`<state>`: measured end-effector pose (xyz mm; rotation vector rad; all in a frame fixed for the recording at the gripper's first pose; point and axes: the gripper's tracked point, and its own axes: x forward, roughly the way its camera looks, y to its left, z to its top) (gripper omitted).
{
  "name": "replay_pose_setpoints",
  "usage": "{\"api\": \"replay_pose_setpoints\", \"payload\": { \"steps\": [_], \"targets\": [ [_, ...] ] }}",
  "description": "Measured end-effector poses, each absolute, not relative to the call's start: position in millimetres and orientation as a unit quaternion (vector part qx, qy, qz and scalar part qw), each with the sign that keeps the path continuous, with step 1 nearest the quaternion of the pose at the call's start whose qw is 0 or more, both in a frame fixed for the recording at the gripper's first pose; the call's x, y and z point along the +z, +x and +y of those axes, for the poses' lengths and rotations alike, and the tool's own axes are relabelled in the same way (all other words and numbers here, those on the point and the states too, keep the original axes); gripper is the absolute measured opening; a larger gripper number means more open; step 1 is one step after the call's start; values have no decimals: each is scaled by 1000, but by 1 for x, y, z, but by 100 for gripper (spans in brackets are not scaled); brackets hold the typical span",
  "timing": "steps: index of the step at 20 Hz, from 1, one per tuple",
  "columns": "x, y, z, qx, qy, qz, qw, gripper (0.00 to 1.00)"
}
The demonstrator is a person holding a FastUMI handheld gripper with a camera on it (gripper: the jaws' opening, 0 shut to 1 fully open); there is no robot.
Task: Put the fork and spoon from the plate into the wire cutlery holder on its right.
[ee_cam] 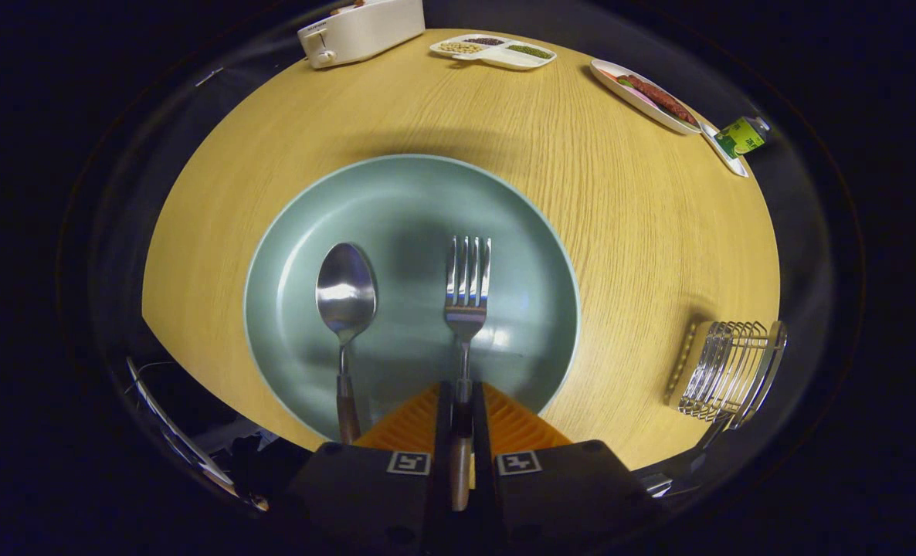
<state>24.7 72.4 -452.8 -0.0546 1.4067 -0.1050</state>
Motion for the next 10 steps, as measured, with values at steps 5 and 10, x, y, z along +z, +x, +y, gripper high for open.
{"api": "replay_pose_setpoints", "payload": {
  "steps": [5,10],
  "targets": [
    [-448,20,86,-5,18,656,754,8],
    [-423,24,74,-1,49,643,764,8]
  ]
}}
